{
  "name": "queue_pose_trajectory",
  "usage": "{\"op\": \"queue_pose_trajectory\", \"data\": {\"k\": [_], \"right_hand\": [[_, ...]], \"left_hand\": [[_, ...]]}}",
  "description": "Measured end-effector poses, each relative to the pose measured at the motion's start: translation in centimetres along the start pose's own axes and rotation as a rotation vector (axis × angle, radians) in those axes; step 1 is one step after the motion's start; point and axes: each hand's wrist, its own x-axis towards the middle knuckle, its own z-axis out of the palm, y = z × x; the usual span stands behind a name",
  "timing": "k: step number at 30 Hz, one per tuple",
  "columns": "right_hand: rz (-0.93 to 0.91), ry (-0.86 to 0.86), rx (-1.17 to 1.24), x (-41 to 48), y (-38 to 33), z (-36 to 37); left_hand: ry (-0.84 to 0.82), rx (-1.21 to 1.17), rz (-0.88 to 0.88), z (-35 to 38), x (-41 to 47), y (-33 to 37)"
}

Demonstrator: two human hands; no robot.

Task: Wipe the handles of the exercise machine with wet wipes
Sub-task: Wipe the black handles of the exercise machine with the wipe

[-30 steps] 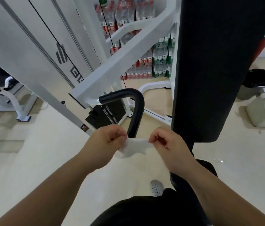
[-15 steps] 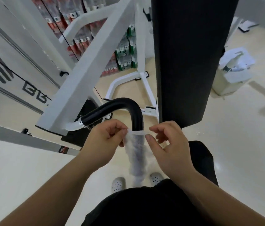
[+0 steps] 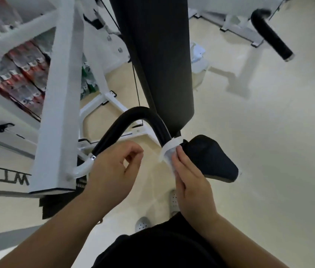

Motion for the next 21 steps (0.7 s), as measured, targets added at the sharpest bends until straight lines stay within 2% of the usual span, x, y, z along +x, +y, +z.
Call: {"op": "queue_pose_trajectory", "data": {"k": [5,10,13,17,21], "right_hand": [[-0.058,-0.046,-0.082,0.0,0.7,0.5],[-0.074,-0.124,-0.085,4.6,-0.3,0.3],[-0.109,-0.134,-0.125,7.9,-1.0,0.8],[-0.200,-0.171,-0.068,11.4,-1.8,0.9],[-0.170,-0.364,0.133,15.4,-2.9,0.1]], "left_hand": [[0.213,0.280,0.272,-1.8,0.5,-3.9],[0.253,0.378,0.252,-3.8,0.6,-5.4],[0.196,0.444,0.232,-4.3,0.4,-4.5],[0.089,0.574,0.114,-6.6,0.4,-5.3],[-0.116,0.659,0.058,-7.6,-0.1,-6.5]]}}
